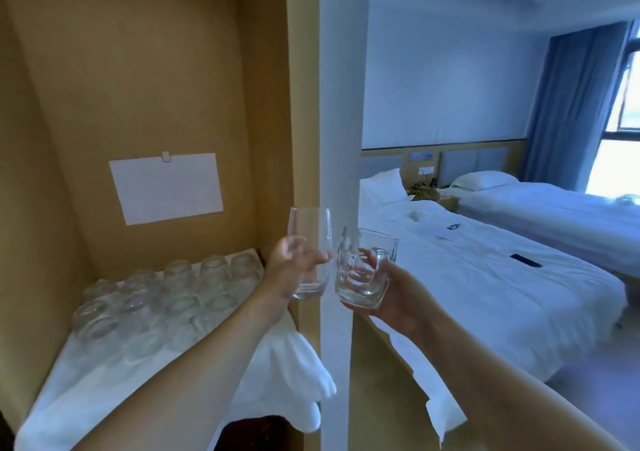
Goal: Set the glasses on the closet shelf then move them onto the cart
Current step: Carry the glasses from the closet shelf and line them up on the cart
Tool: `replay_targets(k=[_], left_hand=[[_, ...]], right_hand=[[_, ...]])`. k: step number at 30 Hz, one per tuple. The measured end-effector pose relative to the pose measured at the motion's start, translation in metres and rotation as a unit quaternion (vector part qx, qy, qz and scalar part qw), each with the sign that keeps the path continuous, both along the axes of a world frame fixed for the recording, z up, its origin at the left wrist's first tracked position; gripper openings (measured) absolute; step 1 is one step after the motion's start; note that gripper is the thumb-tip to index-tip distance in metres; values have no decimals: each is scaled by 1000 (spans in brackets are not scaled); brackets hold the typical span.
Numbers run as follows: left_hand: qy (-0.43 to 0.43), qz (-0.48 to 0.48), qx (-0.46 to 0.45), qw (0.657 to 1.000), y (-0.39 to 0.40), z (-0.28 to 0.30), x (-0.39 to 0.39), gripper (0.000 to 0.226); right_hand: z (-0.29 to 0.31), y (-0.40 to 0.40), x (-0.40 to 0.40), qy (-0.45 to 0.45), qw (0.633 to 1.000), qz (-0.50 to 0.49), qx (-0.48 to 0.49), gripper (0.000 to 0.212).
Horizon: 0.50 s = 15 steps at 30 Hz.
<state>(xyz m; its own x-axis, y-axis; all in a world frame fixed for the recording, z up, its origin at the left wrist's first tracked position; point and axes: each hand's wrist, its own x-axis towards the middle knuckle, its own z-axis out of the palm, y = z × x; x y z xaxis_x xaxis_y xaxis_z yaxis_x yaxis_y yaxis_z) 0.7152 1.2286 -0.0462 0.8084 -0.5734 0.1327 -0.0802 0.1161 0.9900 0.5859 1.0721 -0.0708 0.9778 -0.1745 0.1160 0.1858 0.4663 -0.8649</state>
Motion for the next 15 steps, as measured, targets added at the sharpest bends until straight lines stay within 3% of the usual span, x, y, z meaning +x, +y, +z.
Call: replay_targets(k=[4,9,15], left_hand=[[-10,-44,18,999,-50,-4,-39,94],[9,-98,37,994,-120,-21,-88,84],[11,-183,58,981,-199,-35,-147,86]], right_hand=[[-11,-43,-52,5,998,-48,28,90],[-29,-94,-122,9,993,-114,13,69],[-45,-145,-197,11,977,-209,44,69]])
